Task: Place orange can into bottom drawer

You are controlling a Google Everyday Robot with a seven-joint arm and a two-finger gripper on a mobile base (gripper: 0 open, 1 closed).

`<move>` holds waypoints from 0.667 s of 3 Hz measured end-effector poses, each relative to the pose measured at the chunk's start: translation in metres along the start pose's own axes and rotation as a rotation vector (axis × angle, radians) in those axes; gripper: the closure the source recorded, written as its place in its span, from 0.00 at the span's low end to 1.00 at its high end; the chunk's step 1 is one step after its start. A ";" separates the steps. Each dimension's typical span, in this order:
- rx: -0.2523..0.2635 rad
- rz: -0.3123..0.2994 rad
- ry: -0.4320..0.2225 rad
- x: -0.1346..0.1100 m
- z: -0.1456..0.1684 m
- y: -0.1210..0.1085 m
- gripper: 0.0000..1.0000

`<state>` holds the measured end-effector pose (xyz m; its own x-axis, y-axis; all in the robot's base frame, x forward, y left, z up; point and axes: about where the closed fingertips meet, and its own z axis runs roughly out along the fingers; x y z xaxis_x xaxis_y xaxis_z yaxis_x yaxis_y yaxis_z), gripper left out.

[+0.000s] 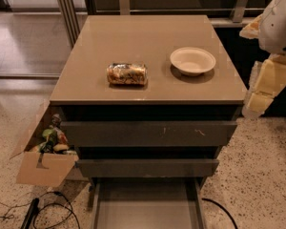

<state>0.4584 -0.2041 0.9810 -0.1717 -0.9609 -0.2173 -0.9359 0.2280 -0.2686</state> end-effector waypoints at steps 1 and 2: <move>0.005 -0.021 -0.067 -0.020 0.014 -0.027 0.00; 0.003 0.023 -0.176 -0.038 0.039 -0.065 0.00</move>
Offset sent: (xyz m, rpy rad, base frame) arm 0.1164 0.0365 -0.0157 0.2630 -0.0507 0.0161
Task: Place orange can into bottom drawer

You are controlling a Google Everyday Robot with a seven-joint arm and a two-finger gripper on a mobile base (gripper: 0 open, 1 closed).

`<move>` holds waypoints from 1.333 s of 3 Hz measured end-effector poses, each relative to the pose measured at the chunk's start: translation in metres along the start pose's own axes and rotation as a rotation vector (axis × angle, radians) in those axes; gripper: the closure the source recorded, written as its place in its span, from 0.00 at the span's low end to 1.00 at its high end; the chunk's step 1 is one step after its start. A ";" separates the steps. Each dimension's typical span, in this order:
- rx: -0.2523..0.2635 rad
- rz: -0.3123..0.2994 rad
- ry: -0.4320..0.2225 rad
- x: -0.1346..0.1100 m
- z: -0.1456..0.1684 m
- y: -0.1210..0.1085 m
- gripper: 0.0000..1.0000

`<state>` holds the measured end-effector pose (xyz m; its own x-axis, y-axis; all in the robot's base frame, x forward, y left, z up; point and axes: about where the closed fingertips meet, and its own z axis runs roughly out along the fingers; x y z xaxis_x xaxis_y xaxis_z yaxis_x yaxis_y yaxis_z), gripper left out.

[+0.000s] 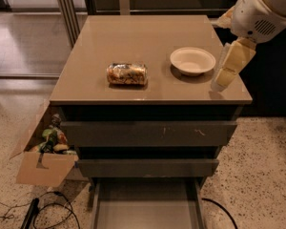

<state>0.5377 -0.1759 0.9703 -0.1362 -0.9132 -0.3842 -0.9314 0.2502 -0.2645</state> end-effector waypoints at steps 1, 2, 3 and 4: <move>0.001 0.069 -0.068 -0.002 0.020 -0.017 0.00; 0.012 0.123 -0.110 -0.001 0.038 -0.030 0.00; 0.012 0.123 -0.110 -0.001 0.038 -0.030 0.00; -0.002 0.110 -0.142 -0.015 0.049 -0.030 0.00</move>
Offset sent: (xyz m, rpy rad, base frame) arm 0.0605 0.0027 -0.0407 0.2065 0.0001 -0.1375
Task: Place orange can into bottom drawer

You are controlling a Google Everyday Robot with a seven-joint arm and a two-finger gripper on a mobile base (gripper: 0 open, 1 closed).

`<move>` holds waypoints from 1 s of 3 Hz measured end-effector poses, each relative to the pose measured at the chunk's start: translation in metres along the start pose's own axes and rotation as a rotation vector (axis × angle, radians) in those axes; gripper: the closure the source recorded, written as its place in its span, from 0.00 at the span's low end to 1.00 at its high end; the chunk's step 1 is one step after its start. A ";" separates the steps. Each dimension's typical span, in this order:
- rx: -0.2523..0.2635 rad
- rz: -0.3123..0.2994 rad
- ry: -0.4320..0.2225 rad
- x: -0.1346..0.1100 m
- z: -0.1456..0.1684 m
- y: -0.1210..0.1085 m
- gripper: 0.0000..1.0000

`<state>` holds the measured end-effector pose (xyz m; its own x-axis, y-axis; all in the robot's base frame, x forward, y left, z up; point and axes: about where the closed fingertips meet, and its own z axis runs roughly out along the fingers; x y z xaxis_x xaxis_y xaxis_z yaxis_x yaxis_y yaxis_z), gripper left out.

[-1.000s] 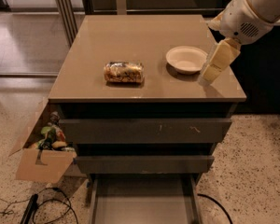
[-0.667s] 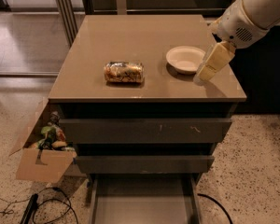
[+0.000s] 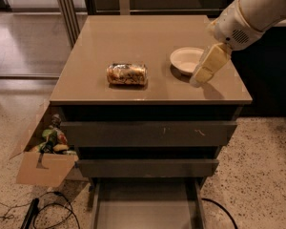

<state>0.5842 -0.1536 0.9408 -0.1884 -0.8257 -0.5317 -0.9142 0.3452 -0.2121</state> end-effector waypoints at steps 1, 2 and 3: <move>-0.045 -0.063 -0.061 -0.036 0.035 0.010 0.00; -0.094 -0.136 -0.098 -0.072 0.080 0.016 0.00; -0.109 -0.162 -0.105 -0.085 0.101 0.013 0.00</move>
Offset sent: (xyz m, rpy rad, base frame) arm 0.0397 0.1406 -0.0431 0.0728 -0.0248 0.2574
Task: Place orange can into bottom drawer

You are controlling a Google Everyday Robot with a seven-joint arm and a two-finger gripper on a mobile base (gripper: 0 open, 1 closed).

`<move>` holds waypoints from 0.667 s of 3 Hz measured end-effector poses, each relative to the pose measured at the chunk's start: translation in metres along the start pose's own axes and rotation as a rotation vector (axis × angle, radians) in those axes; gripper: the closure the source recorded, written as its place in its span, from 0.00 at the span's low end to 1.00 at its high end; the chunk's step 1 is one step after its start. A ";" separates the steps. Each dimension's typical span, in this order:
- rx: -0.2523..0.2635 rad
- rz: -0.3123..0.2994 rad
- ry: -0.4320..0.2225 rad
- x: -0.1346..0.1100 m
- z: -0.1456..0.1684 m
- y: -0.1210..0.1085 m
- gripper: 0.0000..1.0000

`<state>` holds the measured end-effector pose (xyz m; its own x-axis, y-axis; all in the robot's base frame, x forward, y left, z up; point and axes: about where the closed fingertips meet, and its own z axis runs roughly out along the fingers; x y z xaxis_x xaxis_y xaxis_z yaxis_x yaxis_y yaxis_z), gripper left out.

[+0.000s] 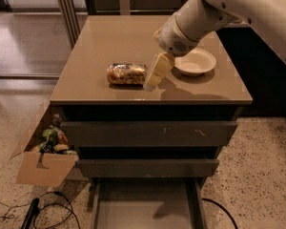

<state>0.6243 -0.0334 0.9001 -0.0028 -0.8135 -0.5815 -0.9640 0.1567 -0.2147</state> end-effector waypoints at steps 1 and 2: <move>-0.018 -0.006 0.005 -0.003 0.019 -0.007 0.00; -0.052 0.006 0.022 0.001 0.044 -0.010 0.00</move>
Offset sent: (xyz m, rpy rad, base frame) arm 0.0296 0.0229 -0.0427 -0.0288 0.0663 0.0165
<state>0.6454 -0.0113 0.8674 -0.0140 -0.8246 -0.5655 -0.9765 0.1329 -0.1696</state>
